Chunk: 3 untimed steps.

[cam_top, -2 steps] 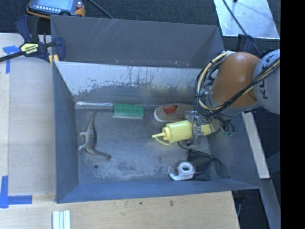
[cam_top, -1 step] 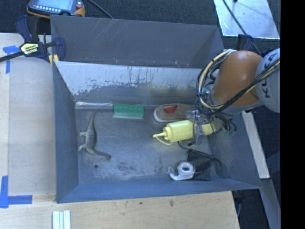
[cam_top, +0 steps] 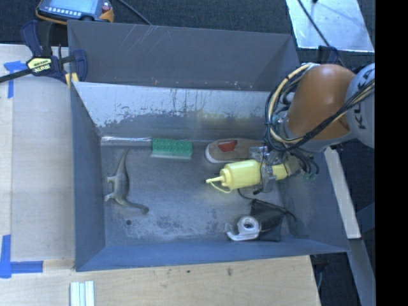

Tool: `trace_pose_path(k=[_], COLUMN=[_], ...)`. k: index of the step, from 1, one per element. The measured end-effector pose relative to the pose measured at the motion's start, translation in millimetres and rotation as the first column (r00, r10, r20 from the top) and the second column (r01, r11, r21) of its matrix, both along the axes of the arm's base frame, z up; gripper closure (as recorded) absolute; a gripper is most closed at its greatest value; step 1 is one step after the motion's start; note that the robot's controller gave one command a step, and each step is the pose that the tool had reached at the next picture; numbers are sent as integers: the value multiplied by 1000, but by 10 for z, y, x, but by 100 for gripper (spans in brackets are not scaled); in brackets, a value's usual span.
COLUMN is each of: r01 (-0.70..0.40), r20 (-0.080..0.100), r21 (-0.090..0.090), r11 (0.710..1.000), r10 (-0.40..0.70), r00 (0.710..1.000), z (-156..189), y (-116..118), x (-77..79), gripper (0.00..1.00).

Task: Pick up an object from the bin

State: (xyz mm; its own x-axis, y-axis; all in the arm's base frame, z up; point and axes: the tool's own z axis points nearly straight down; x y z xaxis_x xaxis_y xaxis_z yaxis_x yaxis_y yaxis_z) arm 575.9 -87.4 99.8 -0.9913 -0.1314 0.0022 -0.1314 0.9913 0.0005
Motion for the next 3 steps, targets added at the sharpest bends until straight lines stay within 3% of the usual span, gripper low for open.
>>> trace_pose_path(k=[3], r01=[1], r20=[10], r21=[-2], r11=[1000], r10=[-1], r00=[1000], z=[419], y=[-5], x=[21], gripper=[100])
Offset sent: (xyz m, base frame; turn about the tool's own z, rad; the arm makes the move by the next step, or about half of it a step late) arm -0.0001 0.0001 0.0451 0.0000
